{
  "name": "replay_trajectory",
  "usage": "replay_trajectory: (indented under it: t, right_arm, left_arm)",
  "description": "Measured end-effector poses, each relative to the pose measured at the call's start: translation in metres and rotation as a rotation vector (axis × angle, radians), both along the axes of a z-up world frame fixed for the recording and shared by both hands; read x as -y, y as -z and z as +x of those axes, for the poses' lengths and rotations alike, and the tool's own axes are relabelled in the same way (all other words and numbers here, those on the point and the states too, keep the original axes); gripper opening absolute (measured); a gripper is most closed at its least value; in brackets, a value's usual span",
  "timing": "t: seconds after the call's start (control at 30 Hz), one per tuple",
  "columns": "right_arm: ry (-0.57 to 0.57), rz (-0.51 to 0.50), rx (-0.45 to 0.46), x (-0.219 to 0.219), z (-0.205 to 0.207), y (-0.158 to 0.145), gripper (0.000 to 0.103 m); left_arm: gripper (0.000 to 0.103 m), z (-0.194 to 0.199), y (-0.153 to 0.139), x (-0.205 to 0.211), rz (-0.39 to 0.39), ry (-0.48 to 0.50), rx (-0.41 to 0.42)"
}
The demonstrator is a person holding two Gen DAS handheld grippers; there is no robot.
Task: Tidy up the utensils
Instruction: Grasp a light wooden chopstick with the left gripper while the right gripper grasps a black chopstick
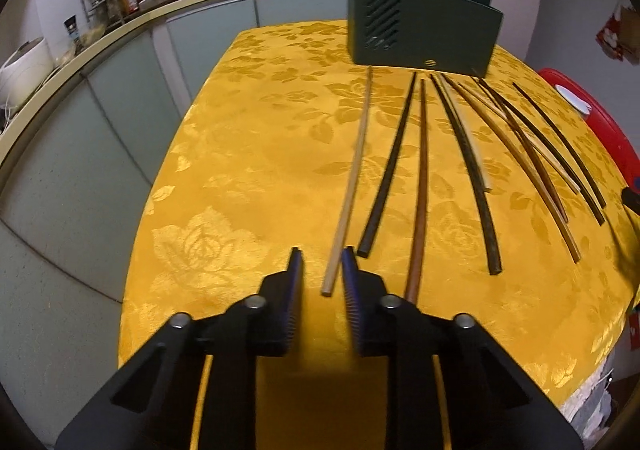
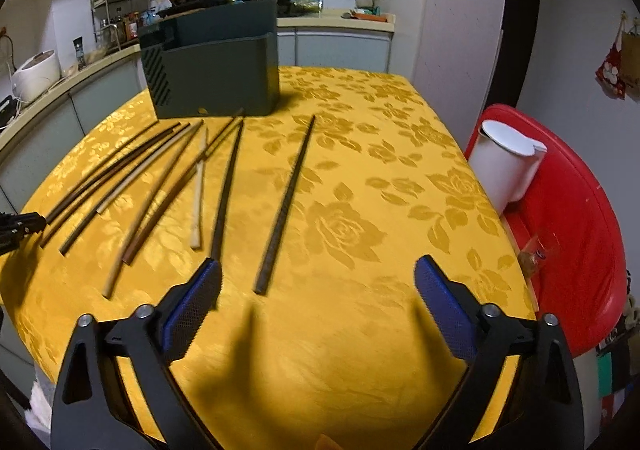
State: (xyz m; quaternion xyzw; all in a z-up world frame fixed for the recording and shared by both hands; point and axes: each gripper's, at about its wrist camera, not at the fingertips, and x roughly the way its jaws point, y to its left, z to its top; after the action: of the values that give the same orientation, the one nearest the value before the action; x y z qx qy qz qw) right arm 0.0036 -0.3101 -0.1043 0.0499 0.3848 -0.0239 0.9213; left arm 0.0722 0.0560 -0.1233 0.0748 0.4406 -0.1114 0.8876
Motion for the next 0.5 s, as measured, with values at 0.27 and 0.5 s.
replay_trajectory:
  t: [0.27, 0.5]
  right_arm:
    - [-0.026, 0.023, -0.045, 0.006, 0.004, 0.019, 0.062]
    - [-0.099, 0.07, -0.022, -0.009, 0.007, 0.013, 0.045]
  left_arm:
    - [0.01, 0.001, 0.001, -0.002, -0.043, 0.009, 0.022]
    - [0.01, -0.002, 0.002, 0.001, -0.036, 0.012, 0.043]
